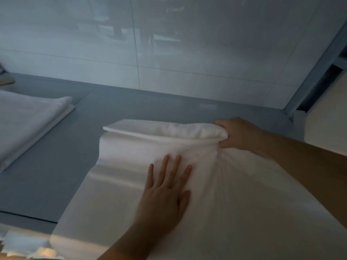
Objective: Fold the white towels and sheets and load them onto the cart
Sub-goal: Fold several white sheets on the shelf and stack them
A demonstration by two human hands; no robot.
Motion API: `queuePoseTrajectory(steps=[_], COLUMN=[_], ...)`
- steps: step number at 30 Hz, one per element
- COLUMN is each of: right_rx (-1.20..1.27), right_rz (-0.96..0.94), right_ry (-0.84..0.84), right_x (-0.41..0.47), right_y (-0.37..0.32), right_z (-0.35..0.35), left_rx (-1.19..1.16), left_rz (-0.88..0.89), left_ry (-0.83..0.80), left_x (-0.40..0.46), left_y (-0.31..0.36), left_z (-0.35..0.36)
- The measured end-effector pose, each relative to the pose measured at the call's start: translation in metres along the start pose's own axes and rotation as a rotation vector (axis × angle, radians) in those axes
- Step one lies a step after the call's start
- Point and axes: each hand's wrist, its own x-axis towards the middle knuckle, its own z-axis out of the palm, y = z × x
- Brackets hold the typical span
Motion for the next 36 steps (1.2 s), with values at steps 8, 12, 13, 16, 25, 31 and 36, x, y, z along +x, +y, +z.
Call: queuePoseTrajectory(steps=[8, 12, 13, 16, 25, 31, 36], right_rx=[-0.186, -0.292, -0.297, -0.275, -0.308, -0.210, -0.196], right_rz=[0.178, 0.303, 0.305, 0.282, 0.020, -0.169, 0.127], right_ry=[0.422, 0.149, 0.075, 0.122, 0.485, 0.453, 0.133], right_x=[0.057, 0.065, 0.062, 0.052, -0.012, -0.090, -0.095], right_y=[0.046, 0.057, 0.057, 0.058, 0.008, -0.042, -0.023], right_z=[-0.035, 0.005, 0.018, 0.038, -0.012, 0.024, 0.081], left_rx=[0.018, 0.020, 0.020, 0.040, -0.036, -0.079, -0.152], left_rz=[-0.050, -0.065, -0.069, -0.102, -0.015, -0.048, 0.351], left_ry=[-0.176, -0.213, -0.224, -0.233, -0.188, -0.151, 0.208], left_x=[0.004, 0.004, 0.005, 0.018, 0.061, 0.056, 0.014], left_y=[-0.001, 0.001, 0.000, 0.007, 0.037, 0.044, 0.054], left_z=[0.006, 0.002, 0.002, -0.005, 0.026, 0.011, -0.004])
